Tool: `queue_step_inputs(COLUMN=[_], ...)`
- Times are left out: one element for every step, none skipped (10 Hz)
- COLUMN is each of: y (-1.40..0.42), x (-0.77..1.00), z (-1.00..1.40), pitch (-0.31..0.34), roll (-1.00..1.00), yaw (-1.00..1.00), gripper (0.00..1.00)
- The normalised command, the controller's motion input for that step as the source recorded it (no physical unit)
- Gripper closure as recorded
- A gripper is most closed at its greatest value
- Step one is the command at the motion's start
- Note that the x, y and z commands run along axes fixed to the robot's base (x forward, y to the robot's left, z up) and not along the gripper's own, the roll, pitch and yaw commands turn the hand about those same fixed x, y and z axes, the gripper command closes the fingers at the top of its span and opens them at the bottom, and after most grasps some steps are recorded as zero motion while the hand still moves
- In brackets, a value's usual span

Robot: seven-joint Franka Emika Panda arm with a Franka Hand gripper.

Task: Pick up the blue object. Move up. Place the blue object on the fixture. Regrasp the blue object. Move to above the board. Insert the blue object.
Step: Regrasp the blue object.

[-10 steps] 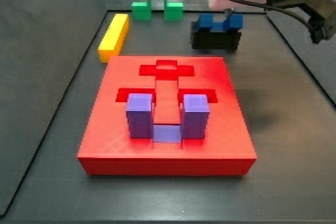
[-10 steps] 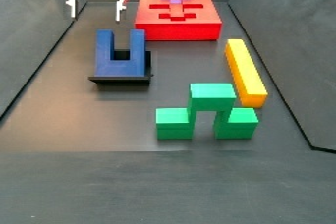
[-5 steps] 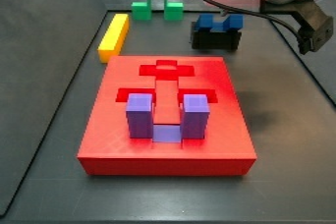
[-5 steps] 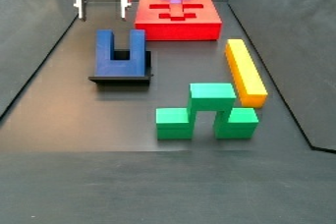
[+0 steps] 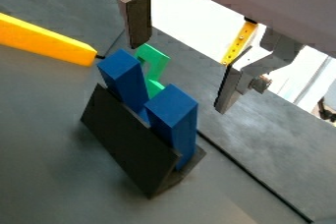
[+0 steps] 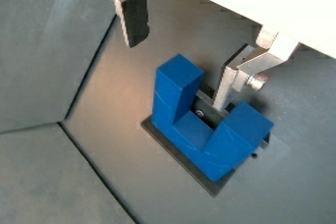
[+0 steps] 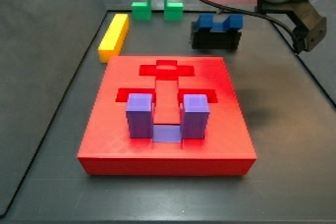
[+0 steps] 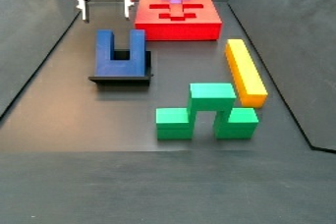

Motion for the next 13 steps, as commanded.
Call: queue_step_inputs(y=[0.0, 0.0, 0.04, 0.06, 0.12, 0.17, 0.19, 0.21, 0.2, 0.13, 0.0, 0.0, 0.0], x=[0.61, 0.71, 0.73, 0.64, 0.64, 0.7, 0.72, 0.76, 0.81, 0.77, 0.71, 0.71, 0.78], z=[-0.23, -0.28, -0.29, -0.24, -0.19, -0.11, -0.07, -0.04, -0.05, -0.06, -0.1, -0.13, -0.13], pitch=[0.209, 0.103, 0.003, 0.0, 0.0, 0.023, 0.16, 0.243, 0.329, 0.346, 0.329, 0.294, 0.291], roll=[0.11, 0.07, 0.0, 0.0, 0.0, -0.03, -0.11, -0.1, -0.04, 0.0, 0.03, 0.1, 0.09], yaw=[0.19, 0.19, 0.22, 0.17, 0.15, 0.13, 0.12, 0.09, 0.07, 0.06, 0.05, 0.08, 0.09], gripper=[0.0, 0.0, 0.0, 0.0, 0.0, 0.0, 0.0, 0.0, 0.0, 0.0, 0.0, 0.0, 0.0])
